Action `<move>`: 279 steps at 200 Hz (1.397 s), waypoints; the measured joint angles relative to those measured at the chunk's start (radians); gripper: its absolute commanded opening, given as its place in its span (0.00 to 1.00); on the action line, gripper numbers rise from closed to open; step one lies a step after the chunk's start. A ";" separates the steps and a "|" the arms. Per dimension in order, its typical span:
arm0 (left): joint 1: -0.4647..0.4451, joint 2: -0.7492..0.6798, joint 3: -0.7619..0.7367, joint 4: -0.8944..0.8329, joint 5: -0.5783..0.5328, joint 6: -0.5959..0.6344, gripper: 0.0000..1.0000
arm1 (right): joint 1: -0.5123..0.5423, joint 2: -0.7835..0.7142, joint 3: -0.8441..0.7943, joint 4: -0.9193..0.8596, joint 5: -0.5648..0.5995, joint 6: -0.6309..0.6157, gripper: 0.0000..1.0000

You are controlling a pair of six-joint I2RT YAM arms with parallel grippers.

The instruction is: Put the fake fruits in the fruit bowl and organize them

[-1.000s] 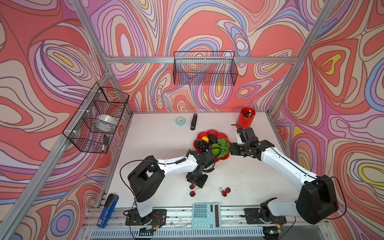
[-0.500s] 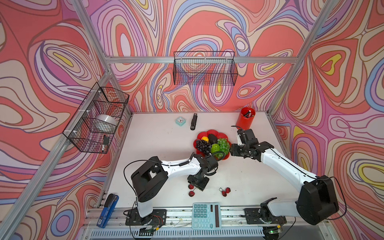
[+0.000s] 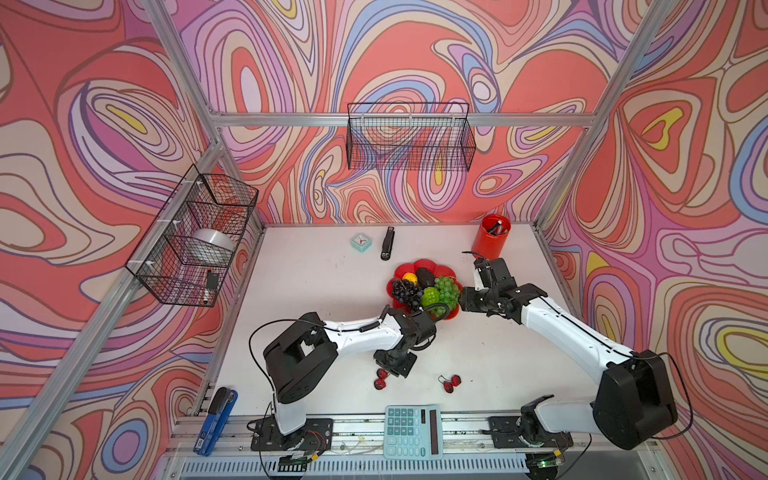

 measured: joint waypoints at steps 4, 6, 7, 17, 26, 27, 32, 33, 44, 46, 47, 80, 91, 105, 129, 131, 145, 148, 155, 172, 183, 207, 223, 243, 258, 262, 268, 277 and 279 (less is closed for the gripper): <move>0.000 0.000 0.000 0.000 -0.001 0.000 0.06 | 0.000 0.000 0.000 0.000 -0.001 0.000 0.51; 0.000 0.000 0.000 0.000 -0.002 0.000 0.05 | 0.000 0.000 0.000 0.000 -0.002 0.000 0.51; 0.000 0.000 0.000 -0.001 -0.002 0.000 0.04 | 0.000 0.000 0.000 0.000 -0.002 0.000 0.50; 0.000 -0.002 0.000 -0.002 -0.006 0.000 0.01 | 0.000 0.000 0.000 0.001 -0.004 0.000 0.50; 0.000 -0.003 0.000 -0.005 -0.008 0.000 0.00 | 0.000 0.000 0.000 0.003 -0.006 0.000 0.50; 0.000 -0.004 0.000 -0.006 -0.008 0.000 0.00 | 0.000 0.000 0.000 0.003 -0.006 0.000 0.50; 0.000 -0.005 0.000 -0.008 -0.009 0.000 0.00 | 0.000 0.000 0.000 0.003 -0.007 0.000 0.50; 0.000 -0.006 0.000 -0.008 -0.009 0.001 0.00 | 0.000 0.000 0.000 0.003 -0.007 0.000 0.50; 0.000 -0.014 0.000 -0.016 -0.009 0.001 0.00 | 0.000 0.000 0.000 0.004 -0.011 0.000 0.50; 0.000 -0.017 0.000 -0.018 -0.009 0.001 0.00 | 0.000 0.000 0.000 0.004 -0.011 0.000 0.50; 0.000 -0.018 0.000 -0.019 -0.009 0.001 0.00 | 0.000 0.000 0.000 0.004 -0.011 0.000 0.50; 0.011 -0.087 0.015 -0.053 -0.007 0.013 0.00 | 0.000 0.000 0.000 0.000 -0.018 0.000 0.49; 0.031 -0.112 0.031 -0.065 0.010 0.021 0.00 | 0.000 0.000 0.001 -0.004 -0.021 0.000 0.49; 0.080 -0.148 0.059 -0.076 0.053 0.028 0.00 | 0.000 0.000 0.001 -0.010 -0.024 0.000 0.49; 0.212 -0.184 0.162 -0.088 0.146 0.052 0.00 | 0.000 -0.003 0.003 -0.027 -0.029 0.000 0.49; 0.225 -0.184 0.177 -0.088 0.156 0.053 0.00 | 0.000 -0.005 0.003 -0.029 -0.029 0.000 0.49; 0.293 -0.175 0.266 -0.085 0.207 0.070 0.00 | 0.000 -0.011 0.003 -0.039 -0.036 0.000 0.49; 0.307 -0.169 0.290 -0.084 0.217 0.075 0.00 | 0.000 -0.012 0.003 -0.040 -0.039 0.000 0.49; 0.335 -0.154 0.340 -0.081 0.240 0.082 0.00 | 0.000 -0.014 0.003 -0.044 -0.047 0.000 0.49; 0.385 -0.099 0.459 -0.054 0.291 0.089 0.00 | 0.000 -0.014 0.002 -0.055 -0.070 0.002 0.48; 0.411 -0.048 0.527 -0.031 0.324 0.089 0.00 | 0.000 -0.016 0.002 -0.060 -0.087 0.006 0.48; 0.451 0.091 0.663 0.040 0.379 0.083 0.00 | 0.006 -0.036 -0.016 -0.069 -0.116 0.022 0.49; 0.466 0.179 0.723 0.085 0.409 0.072 0.00 | 0.024 -0.060 -0.033 -0.085 -0.123 0.037 0.49; 0.473 0.278 0.773 0.144 0.443 0.046 0.00 | 0.070 -0.087 -0.044 -0.111 -0.118 0.062 0.52; 0.473 0.337 0.792 0.185 0.462 0.022 0.00 | 0.127 -0.097 -0.044 -0.127 -0.095 0.079 0.54; 0.473 0.352 0.795 0.195 0.468 0.015 0.00 | 0.146 -0.098 -0.043 -0.132 -0.090 0.085 0.55; 0.473 0.370 0.798 0.212 0.476 0.005 0.00 | 0.170 -0.099 -0.043 -0.137 -0.082 0.092 0.55; 0.473 0.393 0.799 0.231 0.486 -0.009 0.00 | 0.207 -0.099 -0.043 -0.145 -0.073 0.104 0.55; 0.473 0.396 0.799 0.234 0.489 -0.011 0.00 | 0.212 -0.099 -0.044 -0.147 -0.072 0.105 0.55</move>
